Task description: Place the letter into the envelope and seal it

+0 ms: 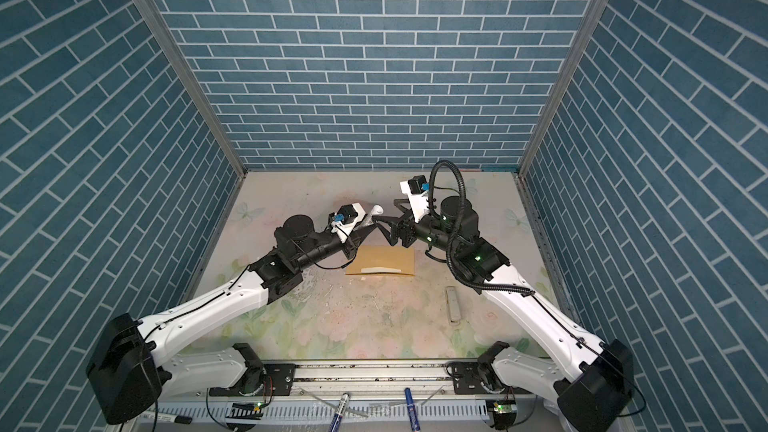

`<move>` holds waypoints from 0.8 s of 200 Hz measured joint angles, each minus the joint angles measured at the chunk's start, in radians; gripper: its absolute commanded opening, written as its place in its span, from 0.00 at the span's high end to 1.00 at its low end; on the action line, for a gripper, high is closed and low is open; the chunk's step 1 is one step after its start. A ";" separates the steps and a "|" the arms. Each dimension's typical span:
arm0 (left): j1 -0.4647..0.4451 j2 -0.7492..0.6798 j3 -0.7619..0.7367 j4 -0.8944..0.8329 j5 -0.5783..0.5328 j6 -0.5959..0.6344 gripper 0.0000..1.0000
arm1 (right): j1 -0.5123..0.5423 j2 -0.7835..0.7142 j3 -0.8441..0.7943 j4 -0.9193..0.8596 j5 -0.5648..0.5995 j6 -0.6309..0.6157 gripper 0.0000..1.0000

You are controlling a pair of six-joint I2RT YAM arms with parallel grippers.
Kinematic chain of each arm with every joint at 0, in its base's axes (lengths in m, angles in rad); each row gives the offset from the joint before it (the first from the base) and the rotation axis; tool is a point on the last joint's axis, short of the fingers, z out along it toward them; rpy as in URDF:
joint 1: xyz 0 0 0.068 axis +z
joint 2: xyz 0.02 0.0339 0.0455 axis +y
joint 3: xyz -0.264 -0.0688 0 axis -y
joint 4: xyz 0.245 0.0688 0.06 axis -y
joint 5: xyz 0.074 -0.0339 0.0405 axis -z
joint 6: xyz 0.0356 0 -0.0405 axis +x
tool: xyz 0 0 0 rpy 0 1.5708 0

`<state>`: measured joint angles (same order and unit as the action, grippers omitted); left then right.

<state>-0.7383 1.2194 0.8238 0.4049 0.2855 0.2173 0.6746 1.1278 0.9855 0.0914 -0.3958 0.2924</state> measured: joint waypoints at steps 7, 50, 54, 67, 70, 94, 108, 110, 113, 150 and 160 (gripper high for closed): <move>0.000 0.000 0.000 0.001 0.004 0.000 1.00 | 0.003 0.015 0.000 0.000 -0.008 0.000 0.20; 0.000 0.000 -0.001 0.001 0.020 0.002 1.00 | 0.013 0.063 0.001 0.008 -0.037 0.008 0.31; 0.000 0.000 -0.002 0.001 0.022 0.002 1.00 | 0.013 0.064 0.001 0.011 -0.039 0.010 0.31; 0.000 0.000 -0.002 0.001 0.027 0.003 1.00 | 0.017 0.068 0.003 0.015 -0.047 0.015 0.33; 0.000 0.000 -0.002 0.001 0.027 0.003 1.00 | 0.018 0.069 0.003 0.018 -0.048 0.015 0.33; 0.000 0.000 -0.002 0.000 0.030 0.004 1.00 | 0.022 0.084 0.013 0.026 -0.066 0.018 0.38; 0.000 0.000 -0.002 0.000 0.031 0.004 1.00 | 0.025 0.093 0.021 0.031 -0.074 0.018 0.42; 0.000 0.000 -0.002 0.000 0.031 0.004 1.00 | 0.026 0.095 0.021 0.031 -0.076 0.018 0.43; 0.000 0.000 -0.002 0.000 0.031 0.005 1.00 | 0.026 0.096 0.021 0.031 -0.077 0.020 0.44; 0.000 0.000 -0.002 -0.004 0.031 0.005 1.00 | 0.032 0.105 0.022 0.046 -0.100 0.029 0.63; 0.000 0.000 -0.002 -0.008 0.027 0.004 1.00 | 0.032 0.108 0.024 0.051 -0.103 0.034 0.70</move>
<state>-0.7383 1.2194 0.8219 0.3965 0.3126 0.2211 0.7071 1.2358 1.0092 0.1429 -0.4988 0.3264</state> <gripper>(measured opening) 0.282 0.373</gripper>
